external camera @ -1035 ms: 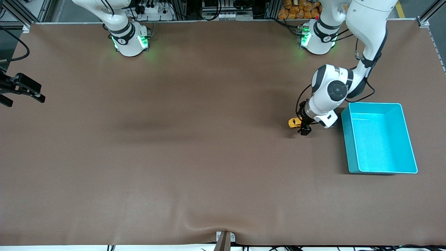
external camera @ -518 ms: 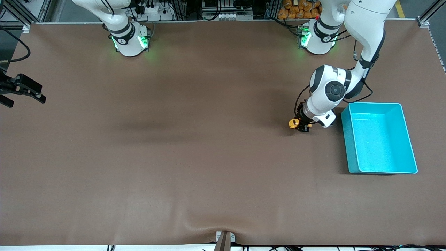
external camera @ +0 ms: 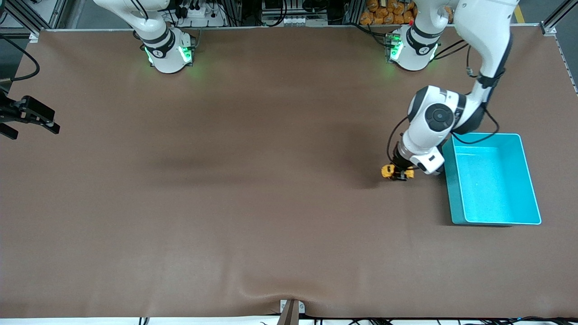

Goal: Wind and store yellow beetle car
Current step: 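Lift the car with the left gripper and carry it over the bin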

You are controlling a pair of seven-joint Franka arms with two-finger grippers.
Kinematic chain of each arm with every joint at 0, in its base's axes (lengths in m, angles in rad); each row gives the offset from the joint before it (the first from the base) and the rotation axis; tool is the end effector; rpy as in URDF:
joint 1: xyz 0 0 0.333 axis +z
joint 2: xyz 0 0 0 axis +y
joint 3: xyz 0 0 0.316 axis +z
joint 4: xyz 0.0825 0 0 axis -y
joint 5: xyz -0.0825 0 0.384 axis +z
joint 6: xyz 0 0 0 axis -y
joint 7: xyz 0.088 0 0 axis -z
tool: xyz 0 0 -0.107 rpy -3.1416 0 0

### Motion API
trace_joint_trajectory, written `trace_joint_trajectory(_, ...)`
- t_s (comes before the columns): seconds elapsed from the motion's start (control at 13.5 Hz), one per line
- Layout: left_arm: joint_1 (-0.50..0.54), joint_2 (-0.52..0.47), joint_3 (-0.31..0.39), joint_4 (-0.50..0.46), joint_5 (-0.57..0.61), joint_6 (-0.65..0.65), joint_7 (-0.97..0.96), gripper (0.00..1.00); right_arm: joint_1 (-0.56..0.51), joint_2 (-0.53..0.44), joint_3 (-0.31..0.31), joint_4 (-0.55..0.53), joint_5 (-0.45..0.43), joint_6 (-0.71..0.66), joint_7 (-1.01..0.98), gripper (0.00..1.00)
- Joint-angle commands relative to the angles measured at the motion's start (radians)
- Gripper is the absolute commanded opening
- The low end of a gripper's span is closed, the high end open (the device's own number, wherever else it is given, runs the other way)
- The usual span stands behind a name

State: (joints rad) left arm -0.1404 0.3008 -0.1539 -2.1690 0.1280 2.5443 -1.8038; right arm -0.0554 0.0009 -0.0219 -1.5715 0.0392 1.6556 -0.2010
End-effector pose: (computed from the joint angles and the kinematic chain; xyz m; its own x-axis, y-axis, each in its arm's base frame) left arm 0.5470 -0.1667 0.2630 0.1544 0.9879 0.0156 0.9843 -0.1552 0.0842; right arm 0.5621 -0.0396 0.6316 0.9887 0.1203 0.0892 0.1226 -0.9922 -0.0218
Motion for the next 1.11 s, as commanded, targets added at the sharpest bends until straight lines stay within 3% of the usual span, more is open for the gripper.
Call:
trace_joint_trajectory(0.0, 0.033, -0.023, 0.0, 0.127, 0.035, -0.142, 0.134, 0.0, 0.0, -0.009, 0.003, -0.012, -0.007, 0.01, 0.009, 1.0)
trace_joint_trajectory(0.44, 0.168, -0.037, -0.001, 0.305, 0.035, -0.338, 0.591, 0.0, 0.0, -0.005, 0.003, -0.013, -0.007, 0.01, 0.009, 1.0)
trace_joint_trajectory(1.04, 0.378, -0.019, -0.001, 0.321, 0.033, -0.377, 1.375, 0.0, 0.002, 0.001, 0.003, -0.013, -0.007, 0.012, 0.008, 1.0)
